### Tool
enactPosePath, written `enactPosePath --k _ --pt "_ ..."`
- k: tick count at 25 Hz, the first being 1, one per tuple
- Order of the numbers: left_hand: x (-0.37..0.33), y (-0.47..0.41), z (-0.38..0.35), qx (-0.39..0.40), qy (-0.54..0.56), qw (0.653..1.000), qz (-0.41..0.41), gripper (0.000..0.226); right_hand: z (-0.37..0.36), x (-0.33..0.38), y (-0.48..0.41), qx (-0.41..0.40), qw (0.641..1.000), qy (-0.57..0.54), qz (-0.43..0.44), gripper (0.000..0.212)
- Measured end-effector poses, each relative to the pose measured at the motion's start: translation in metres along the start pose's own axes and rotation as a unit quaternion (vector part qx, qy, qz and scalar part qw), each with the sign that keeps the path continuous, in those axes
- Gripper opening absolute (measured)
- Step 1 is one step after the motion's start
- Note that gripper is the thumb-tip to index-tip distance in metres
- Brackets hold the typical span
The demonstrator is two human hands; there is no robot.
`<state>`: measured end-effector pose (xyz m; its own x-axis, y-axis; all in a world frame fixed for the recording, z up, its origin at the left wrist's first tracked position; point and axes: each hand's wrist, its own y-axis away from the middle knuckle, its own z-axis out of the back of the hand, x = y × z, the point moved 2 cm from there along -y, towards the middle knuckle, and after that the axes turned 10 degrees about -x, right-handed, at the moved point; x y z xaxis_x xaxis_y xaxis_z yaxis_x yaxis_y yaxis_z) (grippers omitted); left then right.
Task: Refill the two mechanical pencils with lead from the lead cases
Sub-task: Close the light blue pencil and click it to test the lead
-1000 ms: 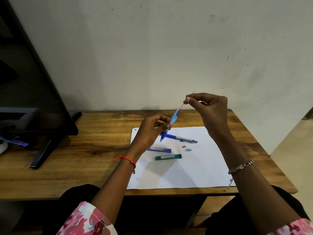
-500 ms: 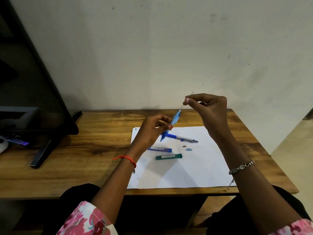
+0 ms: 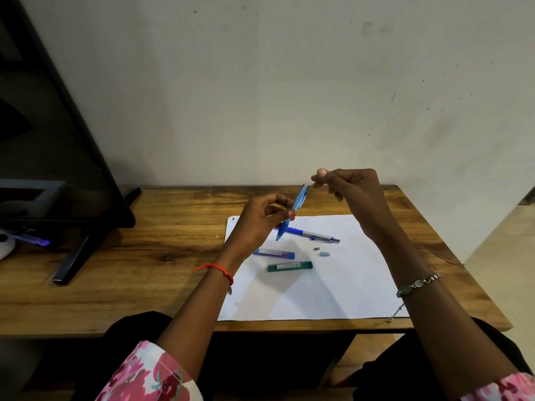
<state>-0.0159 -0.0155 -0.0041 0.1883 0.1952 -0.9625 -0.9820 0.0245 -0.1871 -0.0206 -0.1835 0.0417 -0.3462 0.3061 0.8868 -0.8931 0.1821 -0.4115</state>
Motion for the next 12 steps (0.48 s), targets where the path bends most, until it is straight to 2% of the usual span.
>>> enactPosePath --k 1,3,6,8,12 --pt "0.0 0.0 0.0 0.0 0.004 1.0 0.0 0.012 0.003 -0.004 -0.002 0.021 0.999 0.029 -0.016 0.018" --pt "0.0 0.001 0.001 0.0 0.009 1.0 0.0 0.013 0.008 -0.016 -0.004 0.111 0.982 0.147 -0.047 0.012" --pt "0.0 0.0 0.0 -0.003 0.007 1.0 0.0 0.012 0.008 -0.033 0.002 0.25 0.917 0.303 -0.066 0.01" --pt "0.0 0.0 0.0 -0.003 0.008 1.0 0.004 0.013 0.004 -0.04 0.006 0.268 0.894 0.35 -0.075 0.012" --pt "0.0 0.001 -0.001 -0.001 0.002 1.0 0.004 0.012 -0.011 -0.048 0.01 0.259 0.883 0.381 -0.091 0.019"
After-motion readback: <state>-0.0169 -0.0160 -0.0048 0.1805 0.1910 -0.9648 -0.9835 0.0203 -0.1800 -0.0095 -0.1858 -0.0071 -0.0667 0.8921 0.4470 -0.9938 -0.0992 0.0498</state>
